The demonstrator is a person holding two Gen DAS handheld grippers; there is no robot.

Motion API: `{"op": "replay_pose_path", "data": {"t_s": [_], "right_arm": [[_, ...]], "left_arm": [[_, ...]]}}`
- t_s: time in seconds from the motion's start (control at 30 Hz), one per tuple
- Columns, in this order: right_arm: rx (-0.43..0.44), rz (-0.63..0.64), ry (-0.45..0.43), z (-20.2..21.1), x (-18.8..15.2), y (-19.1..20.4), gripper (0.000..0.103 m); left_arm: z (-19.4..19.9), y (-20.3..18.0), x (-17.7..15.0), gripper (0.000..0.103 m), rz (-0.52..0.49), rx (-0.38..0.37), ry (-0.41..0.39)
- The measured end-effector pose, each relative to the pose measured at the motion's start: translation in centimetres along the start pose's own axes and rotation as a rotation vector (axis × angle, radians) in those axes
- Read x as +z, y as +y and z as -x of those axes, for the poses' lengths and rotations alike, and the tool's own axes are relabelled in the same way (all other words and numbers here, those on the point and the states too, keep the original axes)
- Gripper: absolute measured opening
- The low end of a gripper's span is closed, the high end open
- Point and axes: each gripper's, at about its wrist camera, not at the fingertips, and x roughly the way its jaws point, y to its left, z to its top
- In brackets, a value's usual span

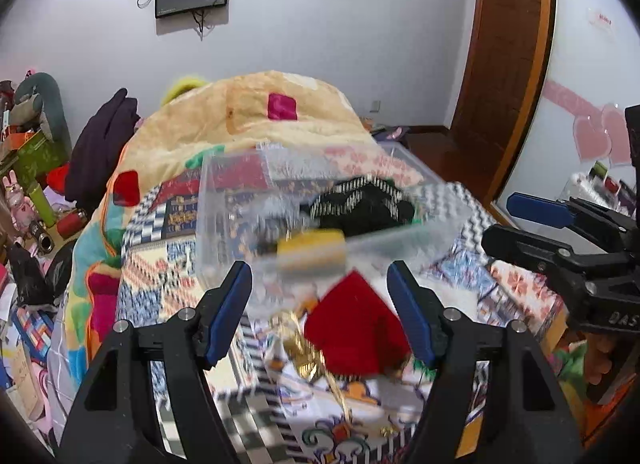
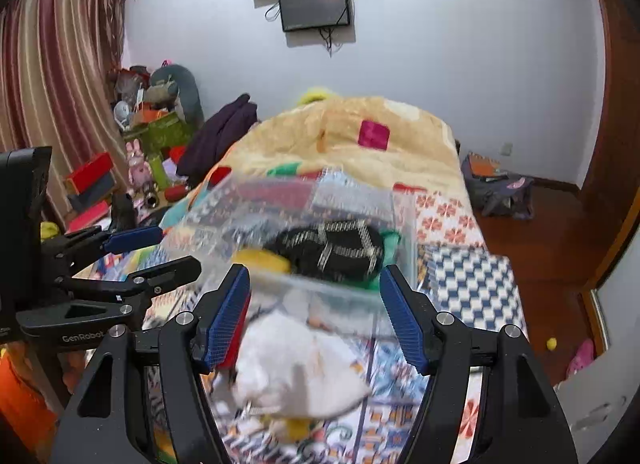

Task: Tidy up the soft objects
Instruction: 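Carry the packet and black bag into the clear box and release both, then grasp the gold tassel with the left tool while the right tool grasps the white drawstring pouch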

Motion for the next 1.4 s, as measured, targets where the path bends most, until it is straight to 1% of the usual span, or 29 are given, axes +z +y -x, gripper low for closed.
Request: {"op": "replay_pose_path", "data": {"t_s": [0.1,0.23,0.37,0.43,0.47,0.5,0.53,0.57,0.6,0.63,0.7,0.73,0.77,0.83,0.97,1.13,1.27,1.4], "right_arm": [[0.025,-0.008,0.045,-0.7,-1.8,0.3,0.064],[0.077,-0.035,0.119,-2.7,-3.6,0.5,0.065],[0.101,-0.043,0.174,-4.5,-4.8,0.4,0.065],[0.13,-0.043,0.199,-4.9,-5.2,0.6,0.064],[0.133,-0.038,0.213,-5.3,-5.3,0.7,0.064],[0.128,-0.03,0.218,-5.4,-5.5,0.9,0.064],[0.118,-0.019,0.224,-5.6,-5.6,1.0,0.059],[0.11,-0.014,0.228,-5.7,-5.7,1.1,0.052],[0.109,-0.013,0.229,-5.7,-5.7,1.1,0.049],[0.113,-0.017,0.226,-5.7,-5.7,1.0,0.044],[0.124,-0.023,0.22,-5.5,-5.6,0.8,0.034],[0.128,-0.023,0.219,-5.4,-5.6,0.7,0.025],[0.125,-0.022,0.215,-5.3,-5.6,0.8,0.019],[0.112,-0.019,0.2,-5.0,-5.6,0.8,0.015],[0.11,-0.03,0.167,-4.3,-5.4,0.4,0.012],[0.117,-0.058,0.137,-3.4,-5.0,0.0,0.011],[0.111,-0.072,0.087,-2.0,-4.5,-0.4,0.01],[0.103,-0.082,0.026,-0.2,-3.2,-0.5,0.01]], "left_arm": [[-1.3,0.3,-1.9,0.07,0.013,0.01,0.039],[-3.1,1.6,-3.7,0.07,0.086,-0.002,0.094],[-3.9,1.9,-4.1,0.068,0.096,-0.005,0.104],[-4.3,1.7,-4.3,0.057,0.086,-0.014,0.114],[-4.5,1.6,-4.3,0.055,0.085,-0.02,0.12],[-4.7,1.6,-4.4,0.05,0.087,-0.026,0.128],[-4.8,1.6,-4.4,0.043,0.088,-0.037,0.133],[-4.8,1.5,-4.5,0.042,0.086,-0.044,0.131],[-4.8,1.5,-4.5,0.04,0.085,-0.041,0.129],[-4.8,1.5,-4.5,0.036,0.085,-0.04,0.129],[-4.9,1.5,-4.6,0.033,0.086,-0.05,0.135],[-5.0,1.4,-4.7,0.032,0.087,-0.05,0.135],[-4.9,1.5,-4.7,0.031,0.089,-0.051,0.133],[-4.5,1.6,-4.8,0.028,0.096,-0.051,0.12],[-2.9,2.0,-4.4,0.026,0.102,-0.057,0.078],[-0.7,2.5,-4.0,0.026,0.118,-0.074,0.023],[0.9,2.7,-3.5,0.026,0.129,-0.069,-0.022],[2.1,3.4,-2.7,0.026,0.133,-0.059,-0.06]]}}
